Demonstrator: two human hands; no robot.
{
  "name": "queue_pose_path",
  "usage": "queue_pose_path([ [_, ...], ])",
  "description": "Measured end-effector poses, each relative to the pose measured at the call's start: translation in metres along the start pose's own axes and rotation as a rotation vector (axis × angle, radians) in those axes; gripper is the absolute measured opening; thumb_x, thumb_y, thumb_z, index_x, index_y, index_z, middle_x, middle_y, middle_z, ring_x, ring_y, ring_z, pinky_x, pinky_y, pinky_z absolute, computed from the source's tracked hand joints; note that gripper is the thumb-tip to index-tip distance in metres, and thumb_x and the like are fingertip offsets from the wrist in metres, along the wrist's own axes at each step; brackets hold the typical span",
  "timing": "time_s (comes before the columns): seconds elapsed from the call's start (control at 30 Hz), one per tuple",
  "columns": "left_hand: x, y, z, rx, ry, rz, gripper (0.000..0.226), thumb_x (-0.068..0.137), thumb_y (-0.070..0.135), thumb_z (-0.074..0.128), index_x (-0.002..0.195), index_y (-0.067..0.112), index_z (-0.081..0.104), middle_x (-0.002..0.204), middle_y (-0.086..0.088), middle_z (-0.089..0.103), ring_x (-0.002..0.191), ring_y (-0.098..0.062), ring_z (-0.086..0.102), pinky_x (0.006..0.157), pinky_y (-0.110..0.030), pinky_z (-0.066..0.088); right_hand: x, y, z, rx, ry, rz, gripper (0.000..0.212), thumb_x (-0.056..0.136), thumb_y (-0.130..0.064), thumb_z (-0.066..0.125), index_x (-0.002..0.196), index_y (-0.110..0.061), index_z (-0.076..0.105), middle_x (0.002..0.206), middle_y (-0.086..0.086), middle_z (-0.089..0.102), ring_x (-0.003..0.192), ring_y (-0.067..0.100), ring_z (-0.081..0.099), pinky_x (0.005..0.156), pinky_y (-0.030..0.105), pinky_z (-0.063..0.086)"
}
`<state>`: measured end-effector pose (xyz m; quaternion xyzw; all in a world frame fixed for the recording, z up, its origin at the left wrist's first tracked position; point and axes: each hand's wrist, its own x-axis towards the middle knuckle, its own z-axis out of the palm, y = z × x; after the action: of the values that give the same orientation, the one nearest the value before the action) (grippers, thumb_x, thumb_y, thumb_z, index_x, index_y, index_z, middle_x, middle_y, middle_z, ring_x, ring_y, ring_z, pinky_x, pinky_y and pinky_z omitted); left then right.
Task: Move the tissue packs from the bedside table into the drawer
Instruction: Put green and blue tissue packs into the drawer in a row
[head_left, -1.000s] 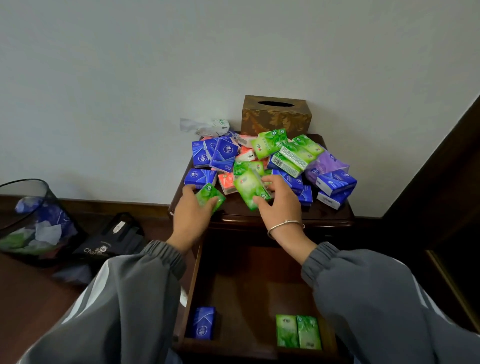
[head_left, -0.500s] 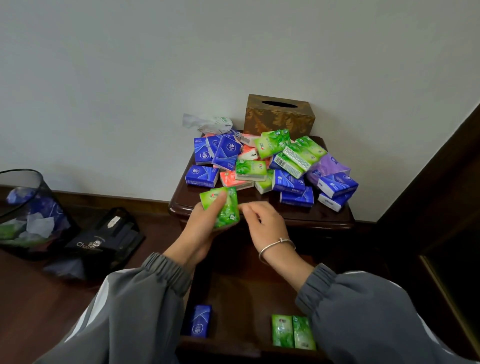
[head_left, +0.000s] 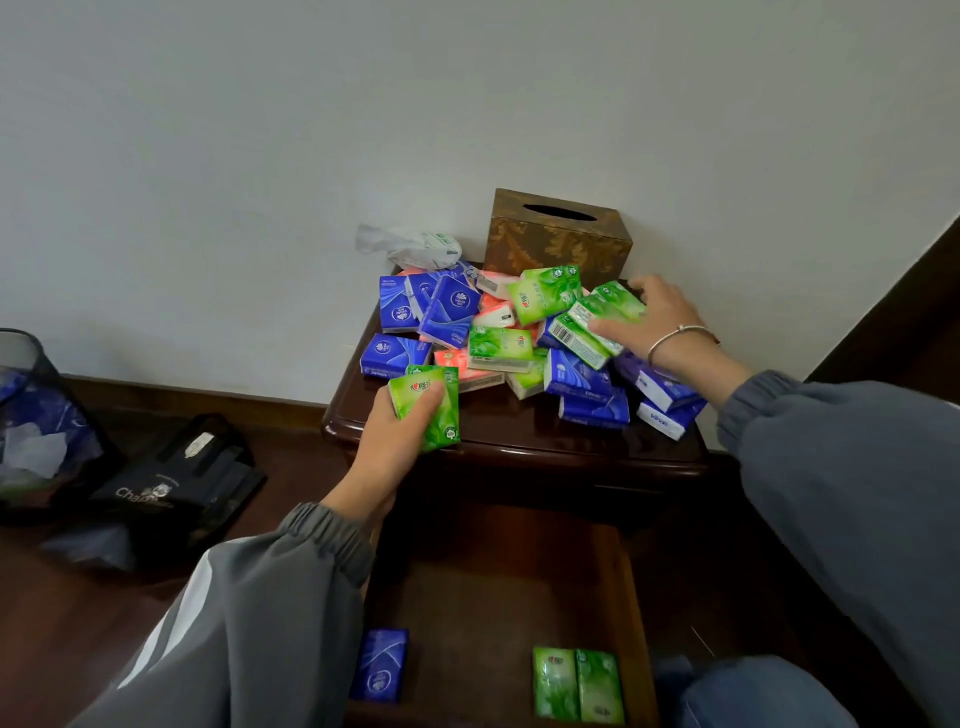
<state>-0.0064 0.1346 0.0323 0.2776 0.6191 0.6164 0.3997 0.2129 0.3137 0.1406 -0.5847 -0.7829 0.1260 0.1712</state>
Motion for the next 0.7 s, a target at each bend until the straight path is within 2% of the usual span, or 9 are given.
queue_pose_path([
  [0.1, 0.001, -0.003, -0.003, 0.032, -0.018, 0.008, 0.055, 0.079, 0.050, 0.068, 0.124, 0.022, 0.054, 0.115, 0.000, 0.069, 0.100, -0.016, 0.068, 0.091, -0.040, 0.054, 0.002, -0.002, 0.009, -0.066, -0.093, -0.037, 0.076, 0.072, -0.052, 0.071, 0.132, -0.018, 0.040, 0.132, 0.012, 0.047, 0.118, 0.033, 0.048, 0.097, 0.047, 0.043],
  [0.3, -0.001, 0.000, -0.004, 0.044, -0.053, 0.020, 0.056, 0.081, 0.050, 0.065, 0.127, 0.022, 0.052, 0.115, 0.001, 0.069, 0.101, -0.015, 0.068, 0.090, -0.038, 0.054, 0.005, -0.003, 0.017, -0.085, -0.056, -0.044, 0.061, 0.070, -0.037, 0.076, 0.119, -0.019, 0.045, 0.124, 0.013, 0.047, 0.112, 0.034, 0.047, 0.094, 0.046, 0.044],
  [0.5, -0.003, 0.000, 0.000, 0.032, -0.030, 0.003, 0.051, 0.084, 0.045, 0.065, 0.126, 0.021, 0.051, 0.114, -0.001, 0.068, 0.100, -0.015, 0.068, 0.084, -0.033, 0.055, 0.010, -0.008, 0.020, -0.122, -0.070, -0.038, 0.081, 0.063, -0.043, 0.081, 0.128, -0.011, 0.043, 0.127, 0.015, 0.045, 0.115, 0.032, 0.046, 0.092, 0.038, 0.041],
  [0.6, -0.004, 0.000, 0.001, 0.039, -0.014, -0.002, 0.050, 0.083, 0.046, 0.065, 0.125, 0.022, 0.050, 0.113, 0.000, 0.068, 0.099, -0.015, 0.068, 0.082, -0.032, 0.055, 0.011, -0.014, 0.019, -0.164, -0.102, -0.034, 0.083, 0.064, -0.043, 0.080, 0.130, -0.009, 0.042, 0.127, 0.016, 0.043, 0.114, 0.031, 0.047, 0.093, 0.038, 0.042],
  [0.7, -0.005, 0.000, 0.001, 0.037, -0.023, -0.006, 0.052, 0.083, 0.046, 0.065, 0.126, 0.022, 0.049, 0.115, 0.000, 0.067, 0.100, -0.015, 0.068, 0.088, -0.037, 0.055, 0.008, -0.017, 0.019, -0.136, -0.108, -0.070, 0.079, 0.066, -0.034, 0.080, 0.129, -0.009, 0.040, 0.126, 0.015, 0.047, 0.112, 0.032, 0.050, 0.090, 0.039, 0.045],
])
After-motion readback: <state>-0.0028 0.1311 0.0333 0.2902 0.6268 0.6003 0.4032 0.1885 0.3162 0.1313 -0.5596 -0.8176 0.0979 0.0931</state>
